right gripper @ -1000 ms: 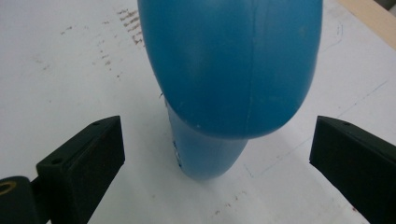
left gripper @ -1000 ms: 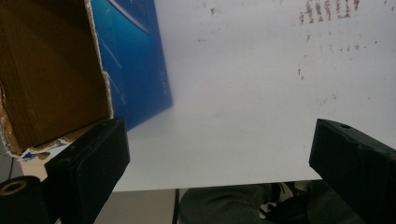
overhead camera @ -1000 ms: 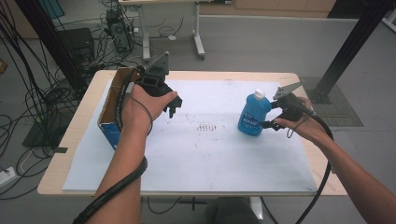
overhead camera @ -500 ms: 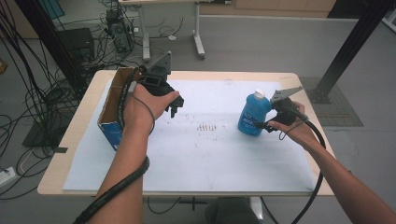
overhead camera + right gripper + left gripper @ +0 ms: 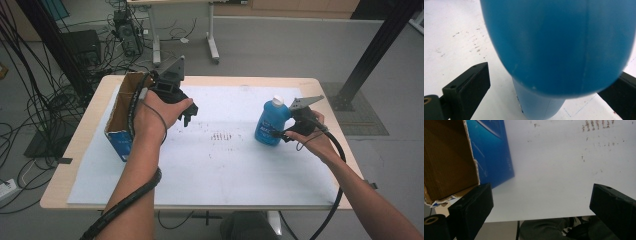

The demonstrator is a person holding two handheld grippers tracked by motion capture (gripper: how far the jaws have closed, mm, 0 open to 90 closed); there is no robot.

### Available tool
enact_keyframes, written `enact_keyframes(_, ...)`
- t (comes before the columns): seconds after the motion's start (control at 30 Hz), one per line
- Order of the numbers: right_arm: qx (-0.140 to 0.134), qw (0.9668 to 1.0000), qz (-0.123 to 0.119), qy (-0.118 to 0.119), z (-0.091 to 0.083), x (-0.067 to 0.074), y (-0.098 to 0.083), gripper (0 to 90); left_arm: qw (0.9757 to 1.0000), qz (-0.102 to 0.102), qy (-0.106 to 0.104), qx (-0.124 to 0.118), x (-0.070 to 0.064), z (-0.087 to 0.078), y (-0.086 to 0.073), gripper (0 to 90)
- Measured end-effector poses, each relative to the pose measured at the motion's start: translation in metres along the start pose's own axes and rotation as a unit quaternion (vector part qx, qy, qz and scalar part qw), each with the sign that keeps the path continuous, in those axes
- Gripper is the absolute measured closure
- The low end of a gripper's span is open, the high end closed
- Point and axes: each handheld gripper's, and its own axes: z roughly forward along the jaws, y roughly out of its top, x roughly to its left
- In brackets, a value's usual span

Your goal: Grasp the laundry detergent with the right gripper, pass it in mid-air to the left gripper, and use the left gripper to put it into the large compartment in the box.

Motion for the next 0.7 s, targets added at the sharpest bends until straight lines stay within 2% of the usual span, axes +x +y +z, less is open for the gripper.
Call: enact_keyframes(0.7,-0.017,0.9998,-0.002,-0.004,0.0038,0.0021,-0.0014,2.4,1.0,0.001,0.0,-0.002,-0.0035,-0.0014,0.0015,5.5)
